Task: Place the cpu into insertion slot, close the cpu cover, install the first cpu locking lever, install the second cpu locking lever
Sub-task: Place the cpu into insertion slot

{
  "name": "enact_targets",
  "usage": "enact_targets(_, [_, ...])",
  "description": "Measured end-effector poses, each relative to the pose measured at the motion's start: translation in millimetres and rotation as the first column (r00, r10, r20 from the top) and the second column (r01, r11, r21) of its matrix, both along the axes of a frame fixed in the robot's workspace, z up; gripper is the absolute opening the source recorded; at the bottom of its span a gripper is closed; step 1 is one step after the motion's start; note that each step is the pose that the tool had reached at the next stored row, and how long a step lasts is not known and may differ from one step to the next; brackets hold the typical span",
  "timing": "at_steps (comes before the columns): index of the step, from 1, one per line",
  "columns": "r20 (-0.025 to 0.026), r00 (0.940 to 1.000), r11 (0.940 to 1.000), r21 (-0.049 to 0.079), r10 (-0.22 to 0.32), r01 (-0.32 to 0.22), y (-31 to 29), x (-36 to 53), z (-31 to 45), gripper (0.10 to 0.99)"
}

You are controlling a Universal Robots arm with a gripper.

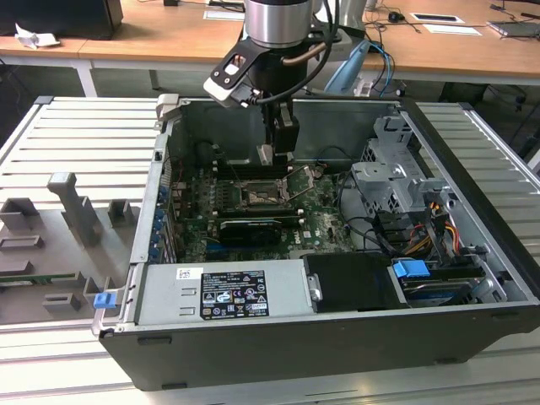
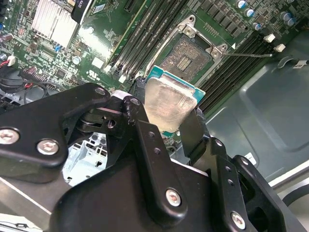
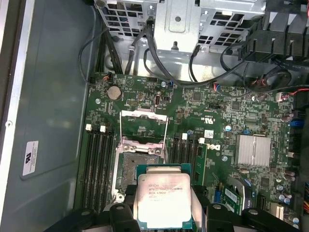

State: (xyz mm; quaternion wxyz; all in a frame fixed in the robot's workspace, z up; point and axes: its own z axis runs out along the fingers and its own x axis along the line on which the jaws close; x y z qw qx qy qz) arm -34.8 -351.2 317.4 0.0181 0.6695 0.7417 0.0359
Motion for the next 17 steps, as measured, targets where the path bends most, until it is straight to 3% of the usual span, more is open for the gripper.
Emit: enact_targets(17, [-0.0002, 1.0, 1.0, 0.0, 0.0, 0.0, 0.0, 0.0, -10.8, 0.529])
